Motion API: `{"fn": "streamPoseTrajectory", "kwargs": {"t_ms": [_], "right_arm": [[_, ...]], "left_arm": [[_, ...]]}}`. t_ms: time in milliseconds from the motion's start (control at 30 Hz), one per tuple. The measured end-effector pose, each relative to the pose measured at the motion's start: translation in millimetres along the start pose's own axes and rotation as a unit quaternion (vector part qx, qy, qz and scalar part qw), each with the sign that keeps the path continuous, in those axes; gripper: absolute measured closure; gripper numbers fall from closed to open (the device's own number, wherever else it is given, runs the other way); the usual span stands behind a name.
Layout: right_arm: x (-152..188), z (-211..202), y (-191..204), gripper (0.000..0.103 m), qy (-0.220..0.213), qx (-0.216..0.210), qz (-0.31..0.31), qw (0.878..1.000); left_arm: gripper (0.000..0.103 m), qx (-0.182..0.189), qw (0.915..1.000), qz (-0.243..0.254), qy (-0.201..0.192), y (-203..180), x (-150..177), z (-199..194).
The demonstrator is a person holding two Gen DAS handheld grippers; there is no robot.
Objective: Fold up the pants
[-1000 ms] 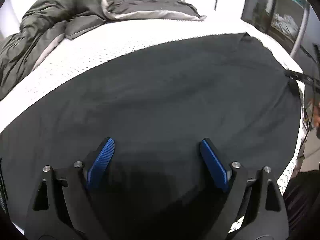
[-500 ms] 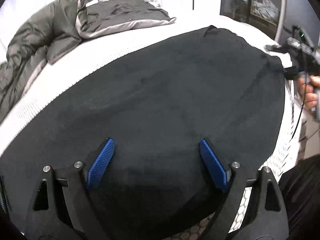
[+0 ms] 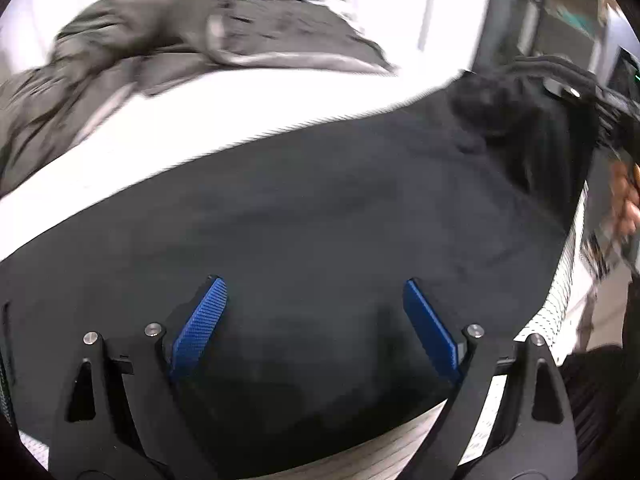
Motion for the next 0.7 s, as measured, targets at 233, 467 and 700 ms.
{"fn": "streamPoseTrajectory", "kwargs": {"t_ms": [233,467,700], "right_arm": [[25,65,162,0.086,0.082,-0.075,-0.154,0.982],[133,155,310,0.076,0.226,-0.194,-0.308,0.904],[184,163,280,0.054,0.315,-0.185,-0.324,0.873]], "left_arm": [[0.014,-0.076,0.9880,-0.125,-0.049,124,16,-51],[0.014,-0.130,0.9622,-0.232,-0.059,218,51,-81],[0.014,-0.099,0.9672,-0.221,-0.077,216,52,-95]]}}
Point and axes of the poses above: each gripper's, at about its wrist camera, not at the fingertips, and z roughly the way its jaws point, y to its left, x to its underside, the point moved 4 cm from there along z, roughly the way its jaws point, and after that the axes turned 2 degrees about x, right-handed, at the moved point
